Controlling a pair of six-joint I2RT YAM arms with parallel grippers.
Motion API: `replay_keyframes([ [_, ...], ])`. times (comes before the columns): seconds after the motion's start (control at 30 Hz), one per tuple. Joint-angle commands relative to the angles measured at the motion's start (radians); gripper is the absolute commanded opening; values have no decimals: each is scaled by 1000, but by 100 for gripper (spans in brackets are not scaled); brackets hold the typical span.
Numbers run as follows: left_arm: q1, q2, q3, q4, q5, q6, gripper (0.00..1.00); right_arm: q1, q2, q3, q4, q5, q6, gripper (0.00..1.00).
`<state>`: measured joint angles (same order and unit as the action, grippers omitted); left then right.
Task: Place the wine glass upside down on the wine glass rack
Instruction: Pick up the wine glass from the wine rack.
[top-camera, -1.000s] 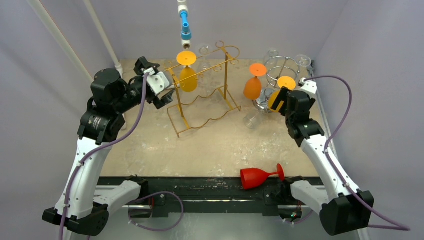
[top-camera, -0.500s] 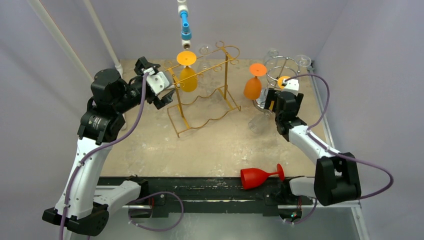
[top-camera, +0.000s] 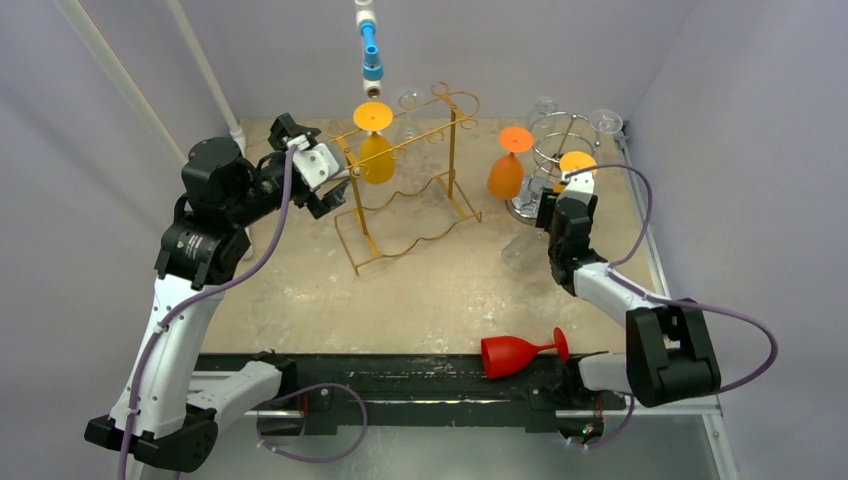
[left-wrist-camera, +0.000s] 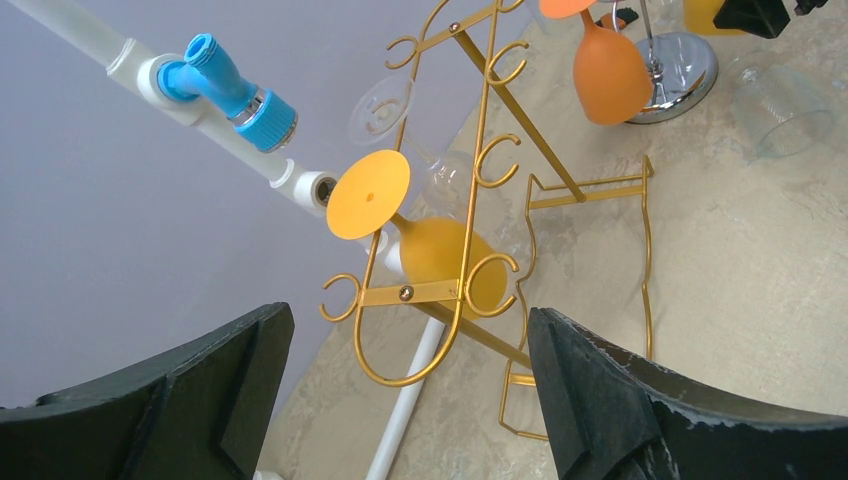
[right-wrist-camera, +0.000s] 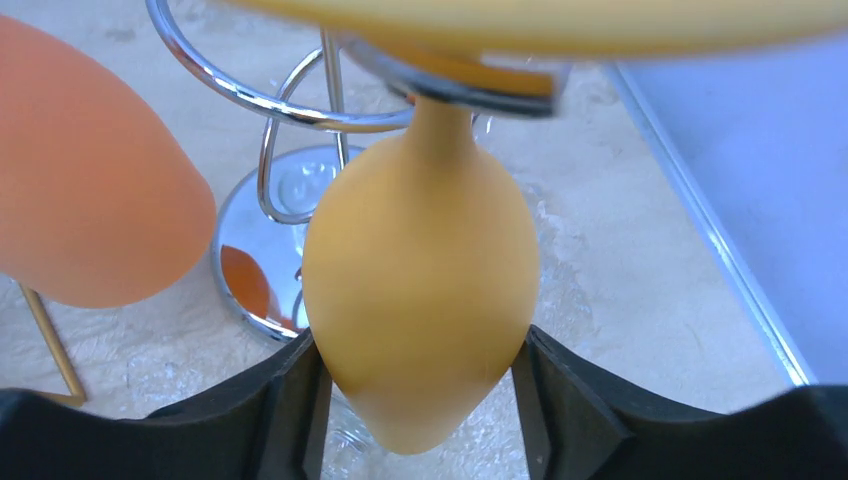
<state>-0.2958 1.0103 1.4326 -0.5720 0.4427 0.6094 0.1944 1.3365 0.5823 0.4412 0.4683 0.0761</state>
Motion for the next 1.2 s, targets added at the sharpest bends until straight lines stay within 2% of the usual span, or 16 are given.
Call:
replay_keyframes([
  [0.0, -3, -11, 32, 16, 13, -11, 94, -3, -95, -44, 137, 41, -23, 56],
  [0.23, -3, -12, 30, 15, 14, -7, 94, -1, -169, -76, 140, 24, -15, 53],
  [0.4, -3, -13, 32, 12, 13, -6, 94, 2, -241, -98, 52, 4, 37, 51],
  [0.67, -3, -11, 31, 16, 20, -6, 94, 34, -447, -67, -242, -103, 145, 53],
  [0.77, -3, -10, 31, 16, 21, -11, 94, 84, -519, -45, -345, -147, 157, 53],
  [0.93, -3, -8, 36, 13, 22, -14, 93, 268, -591, 10, -486, -184, 164, 50],
  [1.07, -3, -6, 44, 9, 23, -13, 93, 364, -626, 35, -491, -292, 147, 50],
  [1.17, -4, -1, 49, 9, 24, -16, 93, 432, -585, 87, -475, -384, 103, 51],
])
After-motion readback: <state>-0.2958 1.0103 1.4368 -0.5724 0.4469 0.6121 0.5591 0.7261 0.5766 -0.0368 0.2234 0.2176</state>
